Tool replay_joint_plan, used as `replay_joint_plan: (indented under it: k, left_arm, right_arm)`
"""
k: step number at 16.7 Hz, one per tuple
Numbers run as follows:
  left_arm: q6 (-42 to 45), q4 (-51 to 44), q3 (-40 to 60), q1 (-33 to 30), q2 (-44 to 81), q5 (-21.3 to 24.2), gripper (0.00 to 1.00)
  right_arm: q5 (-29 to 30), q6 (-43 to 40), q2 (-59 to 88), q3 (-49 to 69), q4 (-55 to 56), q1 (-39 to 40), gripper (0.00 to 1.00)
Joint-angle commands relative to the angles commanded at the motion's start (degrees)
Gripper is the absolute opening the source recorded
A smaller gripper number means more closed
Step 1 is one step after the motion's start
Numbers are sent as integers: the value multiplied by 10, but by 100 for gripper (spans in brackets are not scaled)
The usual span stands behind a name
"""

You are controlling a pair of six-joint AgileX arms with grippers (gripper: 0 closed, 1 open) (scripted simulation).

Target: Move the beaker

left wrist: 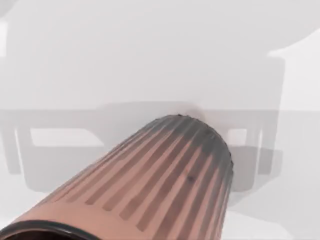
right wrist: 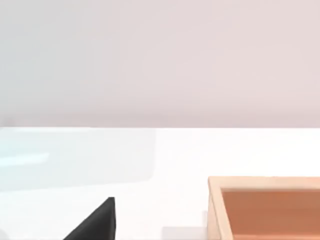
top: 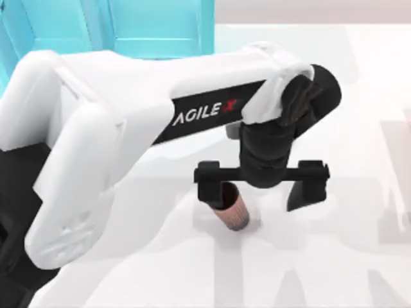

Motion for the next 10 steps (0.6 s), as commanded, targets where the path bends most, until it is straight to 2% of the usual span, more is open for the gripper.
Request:
replay_joint_plan:
  k: [10]
  left_arm:
    - [0,0,0,0,0,0,17]
  right_arm:
    - [0,0,0,0,0,0,100]
